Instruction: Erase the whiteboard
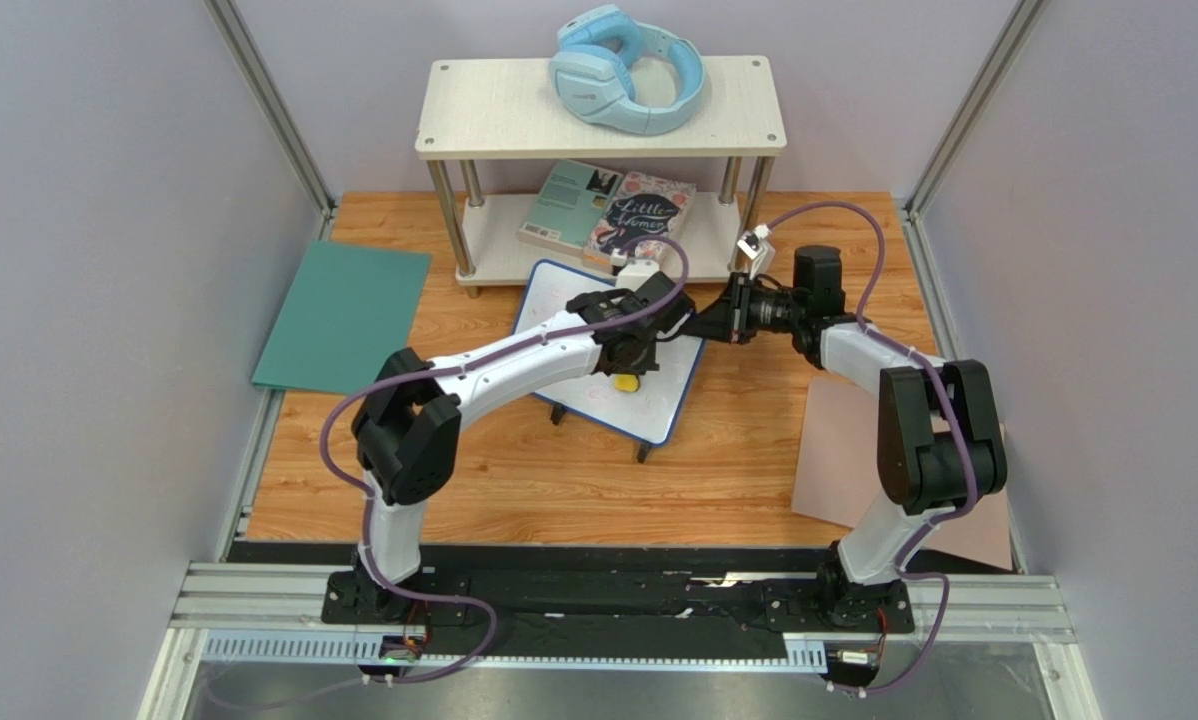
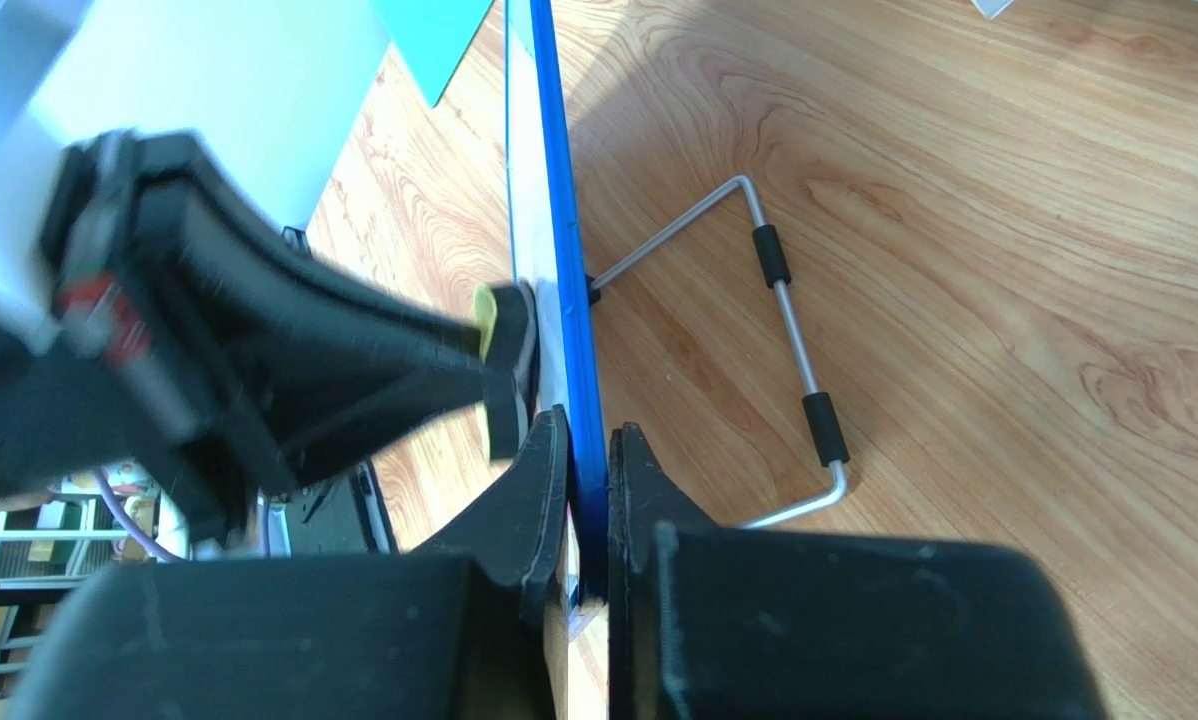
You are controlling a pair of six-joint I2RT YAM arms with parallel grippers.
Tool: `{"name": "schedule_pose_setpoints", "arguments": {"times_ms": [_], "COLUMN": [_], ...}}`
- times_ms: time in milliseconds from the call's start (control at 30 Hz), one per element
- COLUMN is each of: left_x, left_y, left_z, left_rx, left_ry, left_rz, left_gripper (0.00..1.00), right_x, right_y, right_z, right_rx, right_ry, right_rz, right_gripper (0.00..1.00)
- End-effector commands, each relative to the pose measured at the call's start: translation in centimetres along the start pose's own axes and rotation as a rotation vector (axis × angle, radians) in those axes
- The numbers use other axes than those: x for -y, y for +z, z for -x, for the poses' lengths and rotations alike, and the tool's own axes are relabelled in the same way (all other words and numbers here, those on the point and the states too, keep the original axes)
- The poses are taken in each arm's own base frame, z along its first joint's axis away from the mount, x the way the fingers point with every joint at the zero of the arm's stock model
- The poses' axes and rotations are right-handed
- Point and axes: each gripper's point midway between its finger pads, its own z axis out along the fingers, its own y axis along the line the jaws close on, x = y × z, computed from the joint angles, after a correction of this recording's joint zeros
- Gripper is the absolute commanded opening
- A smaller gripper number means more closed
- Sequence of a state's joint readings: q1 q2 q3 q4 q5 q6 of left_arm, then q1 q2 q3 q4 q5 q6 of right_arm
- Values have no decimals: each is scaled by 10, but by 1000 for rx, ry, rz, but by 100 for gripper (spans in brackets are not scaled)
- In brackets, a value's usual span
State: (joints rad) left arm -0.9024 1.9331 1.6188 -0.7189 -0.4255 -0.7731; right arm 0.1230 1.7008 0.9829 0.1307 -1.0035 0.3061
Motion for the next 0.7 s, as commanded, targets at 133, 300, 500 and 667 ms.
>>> {"name": "schedule_pose_setpoints", "arguments": {"times_ms": [133, 300, 500, 667], "left_x": [84, 36, -52, -104], "left_y": [8, 14, 24, 24], "left_z": [-4, -3, -8, -19], "left_rx": [49, 59, 49, 50], "left_ry": [-22, -73, -238, -328], "left_rz": [-174, -54, 77, 175], "left_gripper": [0, 0, 0, 0], "right_x": [33, 32, 33, 33], "right_y": [4, 5, 5, 5], "right_z": [-12, -13, -13, -13], "right_rx": [-20, -22, -23, -23], "right_ry": [-80, -81, -78, -81], "right_rz": [-138, -137, -139, -138], "right_gripper": [0, 0, 0, 0]}}
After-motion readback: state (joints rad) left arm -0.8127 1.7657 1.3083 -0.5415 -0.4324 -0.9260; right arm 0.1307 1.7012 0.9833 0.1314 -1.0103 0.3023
